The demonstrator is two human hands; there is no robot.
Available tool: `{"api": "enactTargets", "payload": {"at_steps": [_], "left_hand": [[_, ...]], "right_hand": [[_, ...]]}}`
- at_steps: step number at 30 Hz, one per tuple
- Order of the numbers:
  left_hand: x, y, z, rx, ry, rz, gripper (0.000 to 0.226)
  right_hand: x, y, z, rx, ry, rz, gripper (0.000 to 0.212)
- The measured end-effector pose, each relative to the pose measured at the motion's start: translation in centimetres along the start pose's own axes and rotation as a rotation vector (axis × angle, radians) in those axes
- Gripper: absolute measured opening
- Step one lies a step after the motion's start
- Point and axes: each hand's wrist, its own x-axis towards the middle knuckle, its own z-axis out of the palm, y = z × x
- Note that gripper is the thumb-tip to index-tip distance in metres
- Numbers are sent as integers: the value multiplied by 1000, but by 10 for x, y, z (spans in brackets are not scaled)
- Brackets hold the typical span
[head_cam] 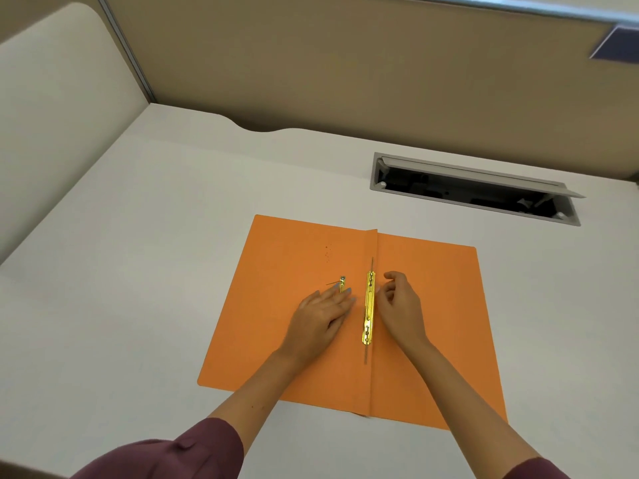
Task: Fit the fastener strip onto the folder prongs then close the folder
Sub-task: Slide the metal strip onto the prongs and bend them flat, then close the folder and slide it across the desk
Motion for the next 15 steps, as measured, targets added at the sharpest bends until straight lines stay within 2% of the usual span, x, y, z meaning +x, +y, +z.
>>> {"api": "enactTargets", "payload": {"at_steps": [3,7,12,15], "left_hand": [[-16,-16,-16,58,118,-127,32],[-44,-44,-40,252,183,-340,36],[-67,-58,-62,315,237,-767,62],[-65,-50,-72,278,263,-889,55]], "right_hand": [[-20,0,2,-39,-43,-64,27],[-49,5,7,-232,-84,-136,28],[-89,15,16,-489,-96,-168,52],[-104,22,24,-595,-171,-111,64]]}}
